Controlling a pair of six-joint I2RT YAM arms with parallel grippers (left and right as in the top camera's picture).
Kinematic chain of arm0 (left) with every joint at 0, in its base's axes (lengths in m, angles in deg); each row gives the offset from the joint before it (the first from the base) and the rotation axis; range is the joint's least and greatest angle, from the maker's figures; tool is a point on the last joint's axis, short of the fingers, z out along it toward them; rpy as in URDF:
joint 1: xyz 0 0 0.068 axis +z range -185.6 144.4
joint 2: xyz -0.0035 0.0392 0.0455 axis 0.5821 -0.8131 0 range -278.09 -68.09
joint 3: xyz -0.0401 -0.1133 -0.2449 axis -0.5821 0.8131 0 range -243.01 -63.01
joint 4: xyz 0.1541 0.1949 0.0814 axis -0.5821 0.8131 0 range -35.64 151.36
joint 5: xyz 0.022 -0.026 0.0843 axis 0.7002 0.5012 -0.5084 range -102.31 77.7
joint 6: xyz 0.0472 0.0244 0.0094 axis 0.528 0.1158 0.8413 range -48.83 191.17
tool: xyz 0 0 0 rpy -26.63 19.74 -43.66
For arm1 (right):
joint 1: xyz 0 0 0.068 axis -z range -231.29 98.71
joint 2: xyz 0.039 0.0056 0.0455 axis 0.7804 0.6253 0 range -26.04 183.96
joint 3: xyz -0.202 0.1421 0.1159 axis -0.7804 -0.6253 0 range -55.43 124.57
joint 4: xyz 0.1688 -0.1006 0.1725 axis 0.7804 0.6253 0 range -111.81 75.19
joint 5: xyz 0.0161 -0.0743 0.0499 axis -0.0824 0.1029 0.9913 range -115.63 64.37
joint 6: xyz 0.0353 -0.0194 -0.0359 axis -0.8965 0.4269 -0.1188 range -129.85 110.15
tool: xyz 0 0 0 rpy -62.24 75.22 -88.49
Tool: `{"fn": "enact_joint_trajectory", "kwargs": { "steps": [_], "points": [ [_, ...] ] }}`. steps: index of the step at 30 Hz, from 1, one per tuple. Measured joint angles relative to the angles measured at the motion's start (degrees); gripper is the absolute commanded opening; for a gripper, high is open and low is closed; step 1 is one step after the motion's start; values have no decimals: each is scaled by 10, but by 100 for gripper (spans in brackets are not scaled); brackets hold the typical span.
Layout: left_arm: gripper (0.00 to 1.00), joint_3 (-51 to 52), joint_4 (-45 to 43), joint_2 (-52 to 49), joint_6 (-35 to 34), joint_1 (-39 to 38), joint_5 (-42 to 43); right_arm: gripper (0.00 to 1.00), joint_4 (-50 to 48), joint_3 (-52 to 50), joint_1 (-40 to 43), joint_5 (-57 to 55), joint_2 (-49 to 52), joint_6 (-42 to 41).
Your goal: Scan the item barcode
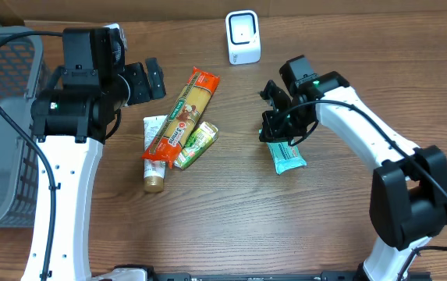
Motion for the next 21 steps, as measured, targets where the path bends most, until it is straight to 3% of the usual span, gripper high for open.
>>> {"fn": "enact_joint_trajectory", "kwargs": {
  "steps": [3,4,5,8,14,21],
  "points": [
    [100,0,0,0,0,0,0,44,4,0,-1,-37,-1,-2],
    [100,0,0,0,0,0,0,54,7,0,-2,-56,0,-2],
    [100,0,0,0,0,0,0,58,9,0,-6,-79,0,-1],
    [100,0,0,0,0,0,0,59,16,0,-30,-149,2,2],
    [100,0,0,0,0,0,0,41,18,0,-114,-287,37,-3],
    [99,0,0,0,0,0,0,38,39,0,-159,-434,91,-37]
  ]
}}
